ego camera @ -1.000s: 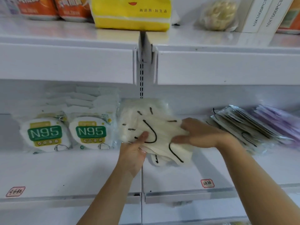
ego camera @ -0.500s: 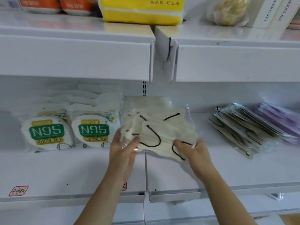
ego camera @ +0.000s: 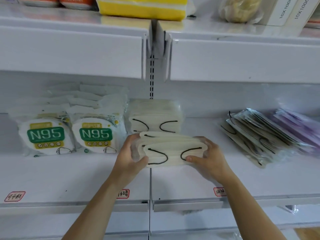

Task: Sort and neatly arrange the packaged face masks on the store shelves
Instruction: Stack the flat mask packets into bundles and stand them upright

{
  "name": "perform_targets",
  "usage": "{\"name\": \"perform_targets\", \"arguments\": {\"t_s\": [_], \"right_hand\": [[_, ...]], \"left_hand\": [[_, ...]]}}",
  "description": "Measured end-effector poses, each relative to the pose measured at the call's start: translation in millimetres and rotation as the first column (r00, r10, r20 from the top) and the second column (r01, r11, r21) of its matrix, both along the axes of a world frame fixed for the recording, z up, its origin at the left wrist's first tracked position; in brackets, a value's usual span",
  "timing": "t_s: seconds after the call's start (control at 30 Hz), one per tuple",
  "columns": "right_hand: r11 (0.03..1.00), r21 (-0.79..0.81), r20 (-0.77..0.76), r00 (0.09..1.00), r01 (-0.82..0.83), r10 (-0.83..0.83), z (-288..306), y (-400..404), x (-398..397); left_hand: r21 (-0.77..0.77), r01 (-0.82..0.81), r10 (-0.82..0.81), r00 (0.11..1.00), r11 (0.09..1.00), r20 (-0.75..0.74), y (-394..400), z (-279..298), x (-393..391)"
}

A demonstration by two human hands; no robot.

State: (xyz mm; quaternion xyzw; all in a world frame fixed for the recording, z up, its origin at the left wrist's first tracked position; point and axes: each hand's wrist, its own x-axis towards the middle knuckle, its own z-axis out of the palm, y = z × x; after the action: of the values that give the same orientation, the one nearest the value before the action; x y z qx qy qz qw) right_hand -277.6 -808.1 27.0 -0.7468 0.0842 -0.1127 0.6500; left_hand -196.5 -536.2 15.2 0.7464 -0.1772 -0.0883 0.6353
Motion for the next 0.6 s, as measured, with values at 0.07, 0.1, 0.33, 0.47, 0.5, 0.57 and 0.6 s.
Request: {"name": "perform_targets", "arguments": {"t_s": [0.07, 0.1, 0.33, 0.47, 0.5, 0.57, 0.6], "right_hand": [[0.999, 0.001, 0.012, 0.999, 0.033, -0.033, -5.0, 1.1, 0.2], [1.000, 0.010, 0.009, 1.000, 0.027, -0.027, -9.8, -1.8, 0.1], [0.996, 0.084, -0.043, 0.999, 0.021, -0.018, -27.3, -12.7, 2.4], [0.999, 0.012, -0.038, 0.998, -0.050, 0.050, -24.0, -0.4, 1.7], [0.997, 0.022, -0.023, 0.997, -0.069, 0.070, -24.3, 4.3, 2.2], [0.992, 0.110, 0.006, 0.998, -0.067, 0.067, -25.2, 9.7, 2.6], [0.988, 0.145, 0.010, 0.999, -0.047, 0.047, -28.3, 8.8, 3.5]], "left_hand": [[-0.012, -0.051, 0.051, 0.999, 0.999, 0.002, 0.7, -0.2, 2.0], [0.004, -0.049, 0.049, 0.999, 0.999, 0.010, 1.2, 0.4, 2.3], [0.007, -0.028, 0.028, 1.000, 1.000, 0.007, 3.3, 0.0, -0.5], [0.039, -0.003, 0.003, 1.000, 0.999, 0.009, -4.0, 0.3, 0.0], [0.052, 0.001, -0.002, 1.000, 0.999, 0.013, -7.1, -0.1, -1.7], [0.066, -0.008, 0.006, 1.000, 0.998, 0.030, -9.5, 0.3, -3.1], [0.049, -0.032, 0.031, 0.999, 0.998, 0.032, -9.1, 0.4, -2.5]]}}
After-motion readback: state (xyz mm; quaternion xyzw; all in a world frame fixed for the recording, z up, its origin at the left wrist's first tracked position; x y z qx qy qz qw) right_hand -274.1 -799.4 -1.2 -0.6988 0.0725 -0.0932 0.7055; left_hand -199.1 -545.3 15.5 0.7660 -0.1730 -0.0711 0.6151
